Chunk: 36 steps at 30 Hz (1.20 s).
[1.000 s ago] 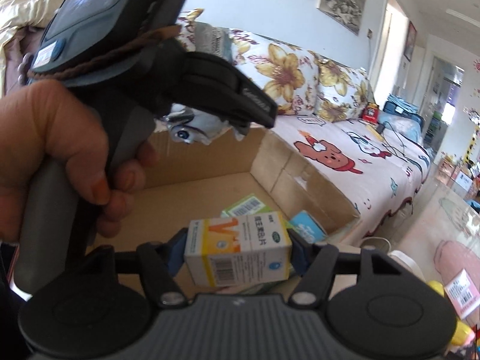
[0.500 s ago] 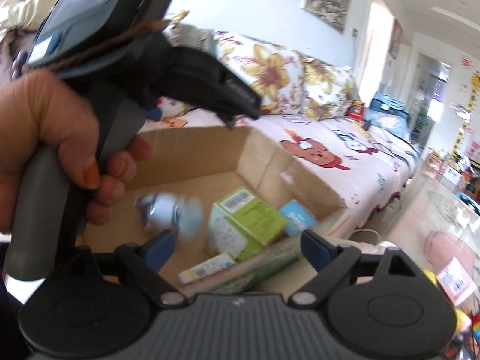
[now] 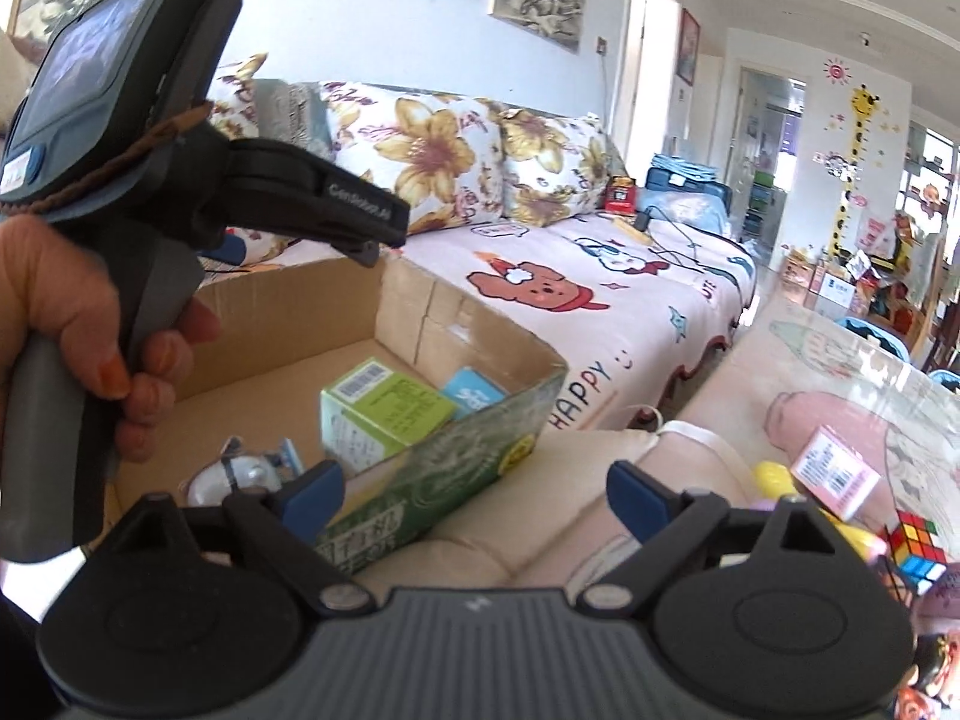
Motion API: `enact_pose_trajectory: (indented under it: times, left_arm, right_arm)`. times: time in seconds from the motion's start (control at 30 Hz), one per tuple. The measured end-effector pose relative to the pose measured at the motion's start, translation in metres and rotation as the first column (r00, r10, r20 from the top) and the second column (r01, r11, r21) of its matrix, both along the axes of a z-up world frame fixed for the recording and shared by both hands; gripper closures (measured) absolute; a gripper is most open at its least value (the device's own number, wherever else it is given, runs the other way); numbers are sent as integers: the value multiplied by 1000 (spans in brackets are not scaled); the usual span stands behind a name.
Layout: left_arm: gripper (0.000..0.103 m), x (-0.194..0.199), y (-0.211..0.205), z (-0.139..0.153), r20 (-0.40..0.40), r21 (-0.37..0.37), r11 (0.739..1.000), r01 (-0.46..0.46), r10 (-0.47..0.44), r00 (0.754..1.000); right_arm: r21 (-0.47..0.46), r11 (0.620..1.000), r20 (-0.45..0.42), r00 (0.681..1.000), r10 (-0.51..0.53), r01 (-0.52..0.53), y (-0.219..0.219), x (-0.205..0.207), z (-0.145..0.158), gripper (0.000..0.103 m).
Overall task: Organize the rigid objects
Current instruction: 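Carry both items into the cardboard box and open both tools, then move both tools back over the items on the table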
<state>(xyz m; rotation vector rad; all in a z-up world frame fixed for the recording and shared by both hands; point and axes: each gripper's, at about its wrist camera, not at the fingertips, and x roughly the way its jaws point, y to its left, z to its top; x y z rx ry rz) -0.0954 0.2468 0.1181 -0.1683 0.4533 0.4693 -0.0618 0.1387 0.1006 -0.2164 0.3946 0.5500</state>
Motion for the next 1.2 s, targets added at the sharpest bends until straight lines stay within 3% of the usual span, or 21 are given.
enact_pose_trajectory:
  times: [0.8, 1.2]
  left_arm:
    - [0, 4, -48, -12, -57, 121, 976, 181, -175, 983]
    - [0, 2, -62, -20, -88, 158, 939, 305, -294, 952]
  right_arm:
    - [122, 970, -36, 978, -208, 211, -97, -20, -7, 1]
    - [150, 908, -79, 920, -384, 392, -159, -11, -6, 1]
